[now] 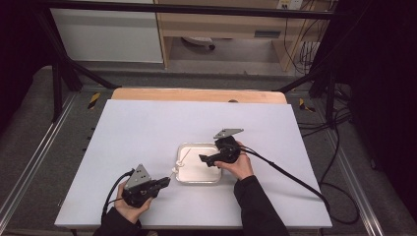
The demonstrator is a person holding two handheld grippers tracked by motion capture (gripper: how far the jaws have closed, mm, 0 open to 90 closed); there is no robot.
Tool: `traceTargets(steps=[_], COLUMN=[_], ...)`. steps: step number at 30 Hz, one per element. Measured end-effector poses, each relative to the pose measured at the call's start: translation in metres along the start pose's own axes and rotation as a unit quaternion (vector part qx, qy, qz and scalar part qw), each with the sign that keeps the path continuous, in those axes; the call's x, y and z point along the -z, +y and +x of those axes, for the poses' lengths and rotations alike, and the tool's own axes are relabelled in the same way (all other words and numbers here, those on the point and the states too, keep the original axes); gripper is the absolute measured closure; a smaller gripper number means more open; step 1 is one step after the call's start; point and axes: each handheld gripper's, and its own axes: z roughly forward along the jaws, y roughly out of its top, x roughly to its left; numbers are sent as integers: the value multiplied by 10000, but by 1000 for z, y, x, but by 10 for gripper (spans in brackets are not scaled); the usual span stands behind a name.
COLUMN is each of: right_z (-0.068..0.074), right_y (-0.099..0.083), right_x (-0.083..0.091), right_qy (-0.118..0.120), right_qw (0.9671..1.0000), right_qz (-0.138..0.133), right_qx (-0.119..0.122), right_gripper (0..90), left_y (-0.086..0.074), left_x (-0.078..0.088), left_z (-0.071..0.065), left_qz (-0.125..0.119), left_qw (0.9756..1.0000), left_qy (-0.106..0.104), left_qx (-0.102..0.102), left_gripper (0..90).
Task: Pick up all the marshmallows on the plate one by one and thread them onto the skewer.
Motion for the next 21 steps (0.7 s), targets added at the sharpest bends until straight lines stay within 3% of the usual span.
traceTargets(steps=[4, 11, 21], right_z=[-1, -2, -1], right_y=[-2, -5, -10], right_x=[-6, -13, -19], right_qy=[7, 169, 135], right_qw=[9999, 9993, 9985], right_qz=[87, 192, 184], right_qx=[57, 278, 491], right_gripper=[186, 358, 526], left_y=[0, 0, 0], left_x=[0, -1, -1], left_z=[0, 0, 0], left_qz=[22, 23, 34], left_qw=[10000, 10000, 10000], left_qy=[-5, -9, -16], left_qx=[-5, 6, -5], left_gripper=[886, 886, 886])
